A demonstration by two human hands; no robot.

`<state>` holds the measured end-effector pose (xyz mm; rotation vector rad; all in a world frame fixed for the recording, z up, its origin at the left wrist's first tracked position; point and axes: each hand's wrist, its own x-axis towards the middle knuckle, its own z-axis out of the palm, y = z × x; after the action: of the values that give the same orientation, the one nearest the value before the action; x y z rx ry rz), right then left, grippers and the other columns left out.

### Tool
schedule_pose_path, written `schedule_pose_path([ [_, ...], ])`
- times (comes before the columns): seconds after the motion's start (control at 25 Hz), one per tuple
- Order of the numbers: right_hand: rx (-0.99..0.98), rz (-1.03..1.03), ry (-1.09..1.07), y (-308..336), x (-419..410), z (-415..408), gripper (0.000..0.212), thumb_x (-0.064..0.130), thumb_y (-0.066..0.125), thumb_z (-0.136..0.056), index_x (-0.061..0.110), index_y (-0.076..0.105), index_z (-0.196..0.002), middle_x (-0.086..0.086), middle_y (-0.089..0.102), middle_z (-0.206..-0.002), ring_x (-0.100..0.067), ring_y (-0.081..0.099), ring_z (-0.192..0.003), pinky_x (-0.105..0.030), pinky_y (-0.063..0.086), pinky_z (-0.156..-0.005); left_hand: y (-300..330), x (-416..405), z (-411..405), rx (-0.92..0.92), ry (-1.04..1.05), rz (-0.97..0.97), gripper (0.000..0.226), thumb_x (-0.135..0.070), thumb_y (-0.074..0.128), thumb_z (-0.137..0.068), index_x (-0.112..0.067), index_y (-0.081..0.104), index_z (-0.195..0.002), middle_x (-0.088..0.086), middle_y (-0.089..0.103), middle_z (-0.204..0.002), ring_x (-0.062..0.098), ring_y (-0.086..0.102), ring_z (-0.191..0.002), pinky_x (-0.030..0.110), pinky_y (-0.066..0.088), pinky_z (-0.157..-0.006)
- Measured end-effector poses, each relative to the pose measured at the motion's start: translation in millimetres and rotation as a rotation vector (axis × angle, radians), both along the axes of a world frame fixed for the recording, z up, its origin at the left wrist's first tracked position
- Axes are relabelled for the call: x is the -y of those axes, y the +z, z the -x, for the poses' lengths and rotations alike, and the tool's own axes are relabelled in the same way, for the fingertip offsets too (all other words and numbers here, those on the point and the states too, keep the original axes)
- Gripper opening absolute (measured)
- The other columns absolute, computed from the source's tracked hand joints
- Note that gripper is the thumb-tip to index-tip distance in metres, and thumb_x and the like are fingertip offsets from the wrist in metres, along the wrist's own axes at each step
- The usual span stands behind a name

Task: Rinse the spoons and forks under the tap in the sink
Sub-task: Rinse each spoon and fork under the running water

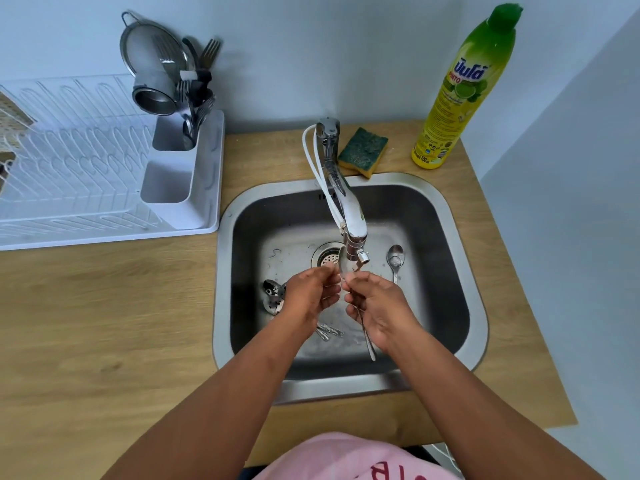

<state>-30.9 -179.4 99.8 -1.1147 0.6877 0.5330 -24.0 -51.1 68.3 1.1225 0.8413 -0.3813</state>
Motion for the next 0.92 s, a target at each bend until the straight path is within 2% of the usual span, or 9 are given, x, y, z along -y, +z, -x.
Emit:
schedule_pose_path([
  [0.12, 0.025, 0.054, -0.026, -2, -4, -4, 0.015, 0.003, 0.072, -0.087, 0.016, 0.07, -0.079, -0.004, 0.07, -0.068, -0.011, 0.059, -0.052, -0.024, 0.05, -0.05, -25, 0, 11, -0.209, 0.119, 0.057, 0.021, -0.008, 0.051, -0.103, -0.009, 0.067, -0.09, 0.007, 0.069, -0.076, 0.016, 0.063, -0.06, 0.028, 0.057, -0.054],
  [0.24, 0.004, 0.086, -0.073, -10, 0, -8, 0.008, 0.008, 0.068, -0.091, 0.011, 0.071, -0.085, 0.0, 0.063, -0.06, -0.009, 0.047, -0.043, -0.022, 0.04, -0.041, -44, -1, 7, -0.326, 0.209, 0.124, 0.017, -0.008, 0.053, -0.104, -0.006, 0.064, -0.09, 0.012, 0.069, -0.08, 0.02, 0.066, -0.066, 0.03, 0.061, -0.051],
  [0.36, -0.018, 0.073, -0.04, -15, 2, -9, 0.008, 0.01, 0.064, -0.091, 0.006, 0.071, -0.088, 0.001, 0.056, -0.054, -0.008, 0.037, -0.037, -0.019, 0.029, -0.036, -54, -1, -17, -0.333, 0.315, 0.147, 0.012, -0.014, 0.057, -0.104, -0.004, 0.063, -0.102, 0.018, 0.071, -0.096, 0.025, 0.07, -0.077, 0.039, 0.062, -0.067],
  [0.44, -0.031, 0.054, -0.013, -18, 4, -10, 0.011, 0.011, 0.061, -0.091, 0.004, 0.07, -0.092, 0.0, 0.053, -0.054, -0.009, 0.034, -0.037, -0.02, 0.026, -0.036, -61, 0, -34, -0.357, 0.363, 0.173, 0.028, -0.022, 0.057, -0.105, 0.0, 0.059, -0.121, 0.024, 0.069, -0.116, 0.032, 0.073, -0.097, 0.04, 0.057, -0.076],
  [0.56, -0.038, 0.065, 0.015, -27, 8, -13, 0.017, 0.014, 0.062, -0.089, 0.001, 0.072, -0.094, -0.001, 0.057, -0.056, -0.011, 0.037, -0.04, -0.022, 0.029, -0.039, -72, -1, -49, -0.397, 0.463, 0.209, 0.043, -0.02, 0.049, -0.108, 0.006, 0.049, -0.142, 0.024, 0.061, -0.14, 0.036, 0.065, -0.126, 0.043, 0.058, -0.083],
  [0.68, -0.053, 0.242, -0.053, -44, 14, -20, 0.014, 0.007, 0.062, -0.085, 0.002, 0.075, -0.086, -0.008, 0.069, -0.064, -0.012, 0.049, -0.043, -0.022, 0.039, -0.041, -83, -4, -59, -0.408, 0.542, 0.233, 0.046, -0.006, 0.03, -0.108, 0.006, 0.037, -0.152, 0.024, 0.047, -0.156, 0.037, 0.052, -0.14, 0.041, 0.053, -0.1],
  [0.8, -0.028, 0.532, -0.054, -68, 35, -33, 0.012, 0.003, 0.063, -0.089, 0.008, 0.073, -0.086, -0.016, 0.077, -0.08, -0.017, 0.065, -0.055, -0.025, 0.053, -0.051, -90, -3, -67, -0.424, 0.533, 0.132, 0.047, -0.001, 0.039, -0.103, 0.004, 0.044, -0.149, 0.023, 0.058, -0.146, 0.032, 0.064, -0.128, 0.04, 0.056, -0.098],
  [0.88, -0.027, 0.743, 0.008, -82, 53, -43, 0.013, 0.006, 0.065, -0.089, 0.012, 0.074, -0.083, -0.015, 0.078, -0.083, -0.027, 0.073, -0.072, -0.038, 0.062, -0.069, -87, -1, -70, -0.452, 0.413, -0.096, 0.04, -0.006, 0.058, -0.093, 0.005, 0.06, -0.131, 0.024, 0.072, -0.123, 0.034, 0.076, -0.102, 0.041, 0.064, -0.079],
  [0.92, -0.033, 0.824, 0.041, -87, 61, -47, 0.014, 0.007, 0.065, -0.089, 0.014, 0.075, -0.082, -0.014, 0.078, -0.083, -0.031, 0.074, -0.077, -0.042, 0.063, -0.075, -84, 0, -73, -0.515, 0.362, -0.256, 0.037, -0.009, 0.067, -0.086, 0.004, 0.066, -0.121, 0.023, 0.075, -0.113, 0.036, 0.078, -0.093, 0.043, 0.064, -0.078],
])
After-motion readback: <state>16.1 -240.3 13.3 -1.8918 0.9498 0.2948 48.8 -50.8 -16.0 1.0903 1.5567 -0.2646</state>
